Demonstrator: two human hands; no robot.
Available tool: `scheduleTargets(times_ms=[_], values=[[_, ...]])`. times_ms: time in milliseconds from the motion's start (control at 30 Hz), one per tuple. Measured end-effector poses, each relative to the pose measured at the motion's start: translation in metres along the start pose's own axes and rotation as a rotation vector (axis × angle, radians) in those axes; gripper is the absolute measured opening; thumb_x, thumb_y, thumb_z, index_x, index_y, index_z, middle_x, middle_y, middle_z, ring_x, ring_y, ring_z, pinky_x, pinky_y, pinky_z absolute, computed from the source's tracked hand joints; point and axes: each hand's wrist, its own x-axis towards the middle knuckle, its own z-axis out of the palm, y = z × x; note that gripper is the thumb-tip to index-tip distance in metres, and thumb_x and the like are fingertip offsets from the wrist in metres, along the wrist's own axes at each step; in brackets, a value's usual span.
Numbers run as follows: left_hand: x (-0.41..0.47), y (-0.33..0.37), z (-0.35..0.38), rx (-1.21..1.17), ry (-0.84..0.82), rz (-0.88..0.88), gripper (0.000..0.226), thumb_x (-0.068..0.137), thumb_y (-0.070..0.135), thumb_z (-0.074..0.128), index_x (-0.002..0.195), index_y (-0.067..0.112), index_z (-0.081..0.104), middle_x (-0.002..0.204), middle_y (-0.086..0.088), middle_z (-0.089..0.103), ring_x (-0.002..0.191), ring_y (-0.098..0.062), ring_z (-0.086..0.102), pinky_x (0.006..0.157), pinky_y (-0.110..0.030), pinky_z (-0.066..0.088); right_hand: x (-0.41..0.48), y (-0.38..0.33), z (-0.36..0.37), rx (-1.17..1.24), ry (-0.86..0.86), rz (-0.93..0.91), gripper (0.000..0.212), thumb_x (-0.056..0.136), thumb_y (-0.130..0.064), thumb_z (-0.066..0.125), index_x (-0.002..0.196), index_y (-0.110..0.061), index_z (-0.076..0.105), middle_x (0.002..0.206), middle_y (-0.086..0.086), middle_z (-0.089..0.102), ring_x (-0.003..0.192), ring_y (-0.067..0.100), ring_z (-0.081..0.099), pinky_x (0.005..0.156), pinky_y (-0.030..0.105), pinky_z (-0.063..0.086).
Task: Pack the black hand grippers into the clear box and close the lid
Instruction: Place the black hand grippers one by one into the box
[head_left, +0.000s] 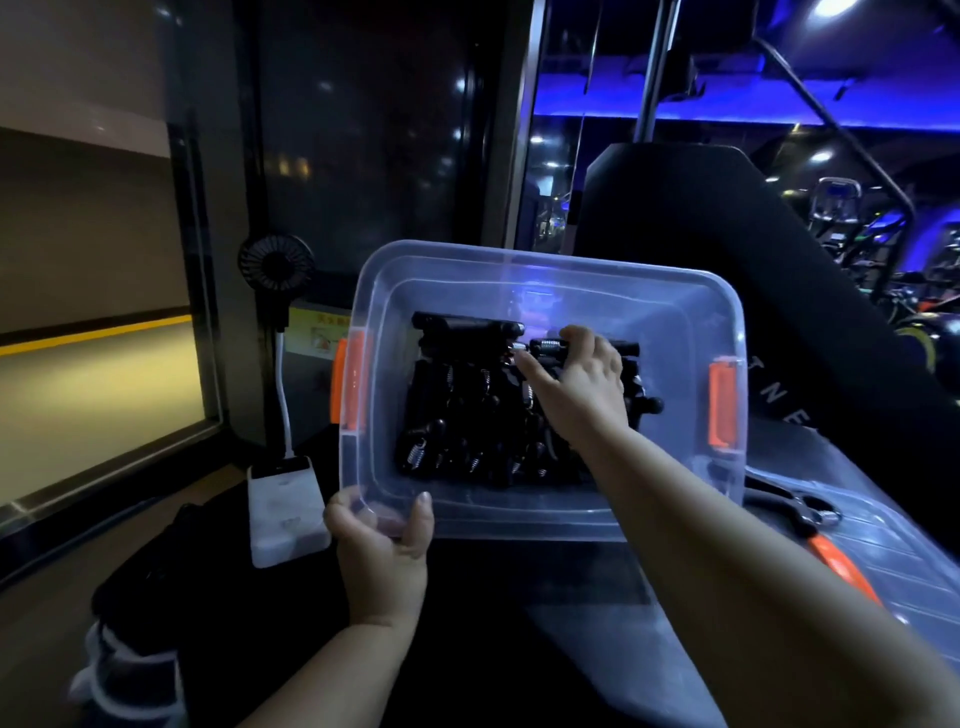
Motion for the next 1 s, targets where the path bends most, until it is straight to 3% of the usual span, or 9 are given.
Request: scheduleTargets(times_ms=[133, 267, 400, 567, 667, 833, 933, 1000], values=[[0.0, 0.0, 0.001, 0.013, 0.008, -0.01, 0.061, 0.079, 0.015, 0.073, 0.122, -0.002, 0.033, 0.073, -0.002, 0.055, 0.064, -0.018, 0.055, 0.067, -0.032, 0.045, -0.029, 0.032, -0.017, -0.136, 0.001, -0.027, 0.065, 0.082, -0.064, 0.051, 0.131, -0.023, 0.039, 0.14, 0.007, 0.036, 0.132, 0.026, 0.024, 0.108, 0.042, 0.025], [0.0, -0.001, 0.001, 0.026, 0.009, -0.002, 0.061, 0.08, 0.016, 0.072, 0.122, -0.004, 0.033, 0.069, 0.002, 0.053, 0.061, -0.012, 0.053, 0.063, -0.024, 0.041, -0.052, 0.058, -0.037, -0.2, 0.028, -0.067, 0.062, 0.085, -0.058, 0.056, 0.131, -0.019, 0.044, 0.137, 0.009, 0.04, 0.131, 0.029, 0.027, 0.108, 0.041, 0.025], [0.0, -0.003, 0.001, -0.005, 0.015, -0.019, 0.062, 0.08, 0.018, 0.072, 0.123, -0.003, 0.033, 0.077, -0.006, 0.055, 0.063, -0.014, 0.052, 0.059, -0.016, 0.037, -0.062, 0.082, -0.061, -0.206, 0.174, -0.181, 0.047, 0.087, -0.042, 0.064, 0.116, -0.007, 0.055, 0.119, 0.016, 0.055, 0.116, 0.036, 0.043, 0.102, 0.041, 0.031], [0.0, -0.004, 0.001, -0.001, 0.008, -0.022, 0.064, 0.08, 0.022, 0.072, 0.124, -0.001, 0.032, 0.081, -0.01, 0.057, 0.067, -0.021, 0.054, 0.062, -0.023, 0.039, -0.073, 0.112, -0.081, -0.111, 0.271, -0.164, 0.042, 0.091, -0.041, 0.057, 0.11, -0.003, 0.057, 0.109, 0.017, 0.056, 0.105, 0.036, 0.048, 0.093, 0.038, 0.034], [0.001, -0.003, 0.001, 0.007, 0.005, -0.02, 0.063, 0.08, 0.021, 0.072, 0.124, -0.001, 0.032, 0.084, -0.014, 0.057, 0.072, -0.023, 0.055, 0.068, -0.029, 0.039, -0.077, 0.128, -0.088, 0.004, 0.327, -0.049, 0.051, 0.087, -0.05, 0.043, 0.105, -0.004, 0.057, 0.104, 0.017, 0.054, 0.102, 0.032, 0.047, 0.09, 0.036, 0.033], [-0.001, -0.003, 0.0, 0.015, 0.005, 0.004, 0.063, 0.081, 0.019, 0.071, 0.125, -0.003, 0.032, 0.08, -0.012, 0.056, 0.07, -0.022, 0.053, 0.068, -0.029, 0.037, -0.072, 0.177, -0.097, -0.083, 0.289, 0.191, 0.047, 0.088, -0.043, 0.032, 0.099, -0.006, 0.058, 0.1, 0.02, 0.058, 0.102, 0.037, 0.048, 0.085, 0.04, 0.033], [-0.001, -0.004, 0.0, 0.015, -0.008, 0.001, 0.065, 0.081, 0.02, 0.071, 0.127, -0.004, 0.03, 0.076, -0.005, 0.054, 0.067, -0.017, 0.05, 0.067, -0.028, 0.037, -0.068, 0.214, -0.101, -0.219, 0.13, 0.302, 0.043, 0.098, -0.041, 0.033, 0.113, -0.01, 0.058, 0.117, 0.019, 0.058, 0.115, 0.036, 0.046, 0.097, 0.042, 0.032], [-0.001, -0.005, 0.0, 0.024, -0.012, 0.01, 0.064, 0.082, 0.018, 0.07, 0.126, -0.006, 0.03, 0.069, 0.004, 0.049, 0.062, -0.006, 0.049, 0.063, -0.018, 0.037, -0.065, 0.237, -0.102, -0.3, -0.009, 0.373, 0.041, 0.1, -0.04, 0.032, 0.122, -0.013, 0.055, 0.13, 0.018, 0.053, 0.126, 0.034, 0.04, 0.105, 0.042, 0.029]])
